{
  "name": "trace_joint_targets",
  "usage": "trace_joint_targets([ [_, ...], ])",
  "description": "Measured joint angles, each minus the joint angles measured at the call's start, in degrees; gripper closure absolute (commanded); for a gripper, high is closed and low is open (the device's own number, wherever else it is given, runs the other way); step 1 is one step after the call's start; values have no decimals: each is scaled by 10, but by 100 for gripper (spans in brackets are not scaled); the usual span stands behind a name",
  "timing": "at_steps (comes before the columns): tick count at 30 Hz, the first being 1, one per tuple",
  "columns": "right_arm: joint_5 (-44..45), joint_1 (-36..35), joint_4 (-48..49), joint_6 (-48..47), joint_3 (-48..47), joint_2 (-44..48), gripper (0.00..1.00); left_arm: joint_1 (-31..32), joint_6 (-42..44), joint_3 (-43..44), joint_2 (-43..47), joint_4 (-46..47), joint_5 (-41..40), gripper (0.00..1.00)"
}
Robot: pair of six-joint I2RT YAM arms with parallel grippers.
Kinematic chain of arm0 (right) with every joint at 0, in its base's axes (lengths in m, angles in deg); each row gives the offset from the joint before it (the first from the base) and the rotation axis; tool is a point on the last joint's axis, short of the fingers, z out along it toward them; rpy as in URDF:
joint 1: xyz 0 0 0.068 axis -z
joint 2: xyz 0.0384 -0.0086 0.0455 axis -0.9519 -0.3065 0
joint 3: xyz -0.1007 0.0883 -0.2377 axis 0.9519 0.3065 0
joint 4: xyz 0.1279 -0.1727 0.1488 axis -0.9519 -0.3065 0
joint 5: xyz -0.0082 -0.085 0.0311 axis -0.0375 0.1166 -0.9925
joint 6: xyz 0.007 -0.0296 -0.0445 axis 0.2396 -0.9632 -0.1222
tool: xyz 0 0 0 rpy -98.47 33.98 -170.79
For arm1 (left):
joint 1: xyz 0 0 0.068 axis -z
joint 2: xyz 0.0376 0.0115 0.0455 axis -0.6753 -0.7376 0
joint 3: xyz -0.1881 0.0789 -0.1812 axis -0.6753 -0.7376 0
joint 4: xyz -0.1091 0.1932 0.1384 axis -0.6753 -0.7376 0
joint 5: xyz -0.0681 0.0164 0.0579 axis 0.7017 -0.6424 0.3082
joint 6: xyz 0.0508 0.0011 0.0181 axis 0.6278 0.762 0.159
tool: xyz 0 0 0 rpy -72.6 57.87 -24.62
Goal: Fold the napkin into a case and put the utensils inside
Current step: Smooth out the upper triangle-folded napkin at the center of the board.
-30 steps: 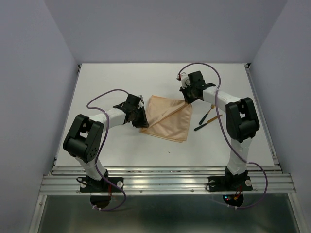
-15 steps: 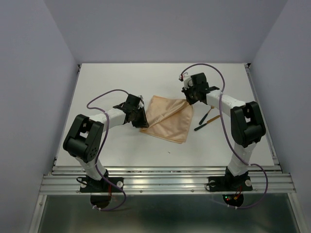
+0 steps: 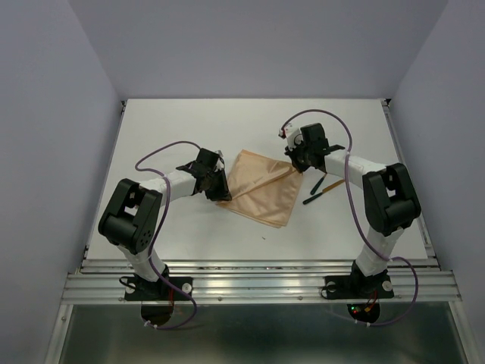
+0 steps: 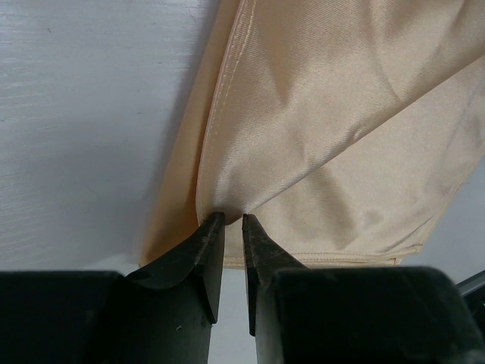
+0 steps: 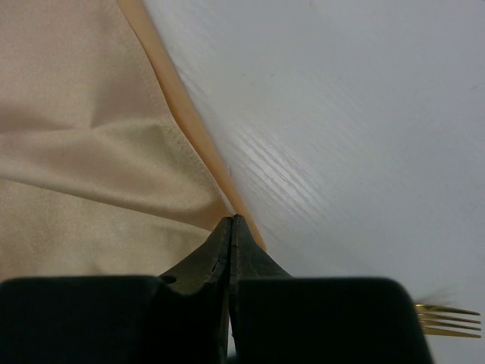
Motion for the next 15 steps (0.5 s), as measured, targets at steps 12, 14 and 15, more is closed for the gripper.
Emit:
trace_joint_targets([
  [12, 0, 0, 16, -10, 5, 9, 99, 0, 0, 0, 0, 0, 0, 73],
  [14, 0, 0, 18, -10, 11, 16, 99, 0, 0, 0, 0, 0, 0, 73],
  [15, 0, 0, 18, -11, 14, 20, 99, 0, 0, 0, 0, 0, 0, 73],
])
